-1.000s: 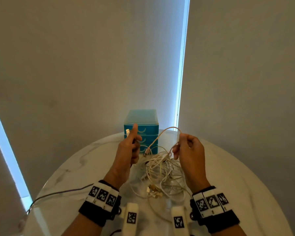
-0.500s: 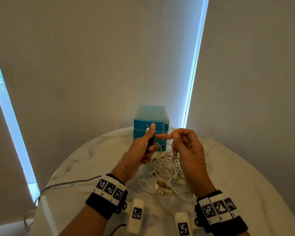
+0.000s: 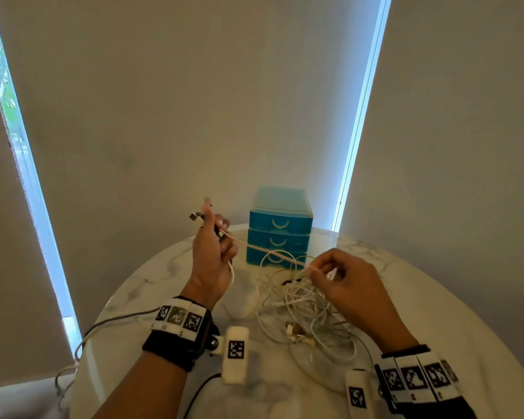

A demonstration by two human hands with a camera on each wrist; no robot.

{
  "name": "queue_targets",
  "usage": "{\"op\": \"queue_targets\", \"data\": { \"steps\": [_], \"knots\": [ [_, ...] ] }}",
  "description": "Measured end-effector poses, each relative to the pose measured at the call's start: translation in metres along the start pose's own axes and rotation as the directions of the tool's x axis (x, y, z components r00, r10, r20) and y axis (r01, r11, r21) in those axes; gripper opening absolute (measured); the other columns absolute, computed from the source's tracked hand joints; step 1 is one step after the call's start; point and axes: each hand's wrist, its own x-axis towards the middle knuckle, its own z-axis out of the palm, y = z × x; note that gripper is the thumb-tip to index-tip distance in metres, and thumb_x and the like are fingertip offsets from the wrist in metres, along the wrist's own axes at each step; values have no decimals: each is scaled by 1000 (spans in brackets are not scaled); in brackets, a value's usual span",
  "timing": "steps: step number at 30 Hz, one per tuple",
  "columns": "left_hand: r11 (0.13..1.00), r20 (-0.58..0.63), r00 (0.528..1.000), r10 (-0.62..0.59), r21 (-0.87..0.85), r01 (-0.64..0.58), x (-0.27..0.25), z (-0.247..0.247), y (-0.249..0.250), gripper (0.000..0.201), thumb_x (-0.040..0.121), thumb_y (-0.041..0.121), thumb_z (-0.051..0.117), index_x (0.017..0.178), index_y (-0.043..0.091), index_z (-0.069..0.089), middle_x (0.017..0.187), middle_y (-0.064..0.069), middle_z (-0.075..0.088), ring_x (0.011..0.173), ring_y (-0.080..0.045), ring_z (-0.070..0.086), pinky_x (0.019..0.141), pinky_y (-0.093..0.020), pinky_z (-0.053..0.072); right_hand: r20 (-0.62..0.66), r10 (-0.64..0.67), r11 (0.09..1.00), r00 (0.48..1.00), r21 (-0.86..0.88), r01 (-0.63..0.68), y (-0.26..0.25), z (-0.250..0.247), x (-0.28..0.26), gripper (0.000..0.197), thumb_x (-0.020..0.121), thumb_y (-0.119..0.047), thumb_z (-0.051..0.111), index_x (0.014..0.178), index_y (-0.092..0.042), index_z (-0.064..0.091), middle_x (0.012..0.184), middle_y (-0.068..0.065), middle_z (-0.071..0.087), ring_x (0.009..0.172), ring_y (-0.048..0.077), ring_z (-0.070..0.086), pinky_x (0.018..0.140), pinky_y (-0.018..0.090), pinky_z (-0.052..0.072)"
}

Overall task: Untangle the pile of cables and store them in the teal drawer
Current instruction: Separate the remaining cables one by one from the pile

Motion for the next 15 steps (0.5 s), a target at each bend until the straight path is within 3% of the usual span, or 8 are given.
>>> {"op": "queue_targets", "data": {
  "steps": [2, 4, 6, 8, 10, 12, 15],
  "knots": [
    [1000, -6, 1000, 14, -9, -14, 1, -2, -1, 48, 110, 58, 41, 78, 23, 50, 73, 7, 48, 47, -5, 21, 40, -20, 18, -146, 28, 999, 989, 24, -25, 7, -5, 3, 10, 91, -36, 82, 90, -36, 72, 87, -23, 73, 68, 3, 66, 61, 15, 50],
    [1000, -16, 999, 28, 8, -28, 0, -1, -3, 48, 109, 60, 40, 78, 24, 47, 72, 7, 51, 47, -5, 24, 41, -20, 18, -88, 96, 995, 991, 0, -96, 14, -3, 2, 10, 92, -37, 81, 90, -35, 72, 88, -18, 74, 70, 2, 67, 68, 21, 53],
    [998, -23, 999, 33, 46, -32, -3, 1, -3, 49, 109, 60, 41, 76, 25, 46, 66, 6, 45, 48, -6, 25, 41, -21, 18, -28, 167, 985, 985, -29, -168, 18, 1, 1, 9, 92, -38, 82, 89, -34, 74, 91, -15, 75, 75, 3, 70, 76, 34, 61],
    [993, -8, 1000, 20, 116, -19, -9, 5, -2, 49, 107, 62, 46, 72, 27, 46, 61, 6, 34, 50, -8, 23, 43, -23, 18, -192, 134, 991, 972, 48, -127, 13, -4, 1, 9, 91, -38, 82, 91, -34, 75, 96, -13, 75, 81, 6, 72, 79, 39, 65],
    [966, 41, 999, -15, 260, 4, -15, 11, -1, 52, 101, 66, 55, 66, 29, 44, 61, 6, 31, 51, -9, 23, 47, -26, 19, -438, 18, 994, 899, 102, 30, 0, -16, 4, 9, 92, -34, 84, 96, -31, 76, 101, -12, 73, 86, 5, 73, 78, 26, 62],
    [879, 127, 989, -71, 476, 2, -22, 17, -4, 57, 93, 72, 65, 59, 29, 47, 60, 4, 35, 53, -12, 26, 53, -29, 21, -486, -37, 988, 873, 112, 104, -6, -19, 4, 9, 93, -29, 83, 99, -29, 76, 102, -11, 73, 89, 3, 72, 78, 15, 58],
    [658, 246, 955, -167, 749, -78, -32, 22, -11, 40, 92, 62, 74, 67, 32, 65, 55, 16, 50, 49, -3, 41, 53, -24, 31, -320, 75, 987, 944, 162, -24, -1, -6, 1, 6, 95, -31, 80, 97, -32, 75, 100, -15, 75, 91, 0, 72, 81, 16, 60]
  ]
}}
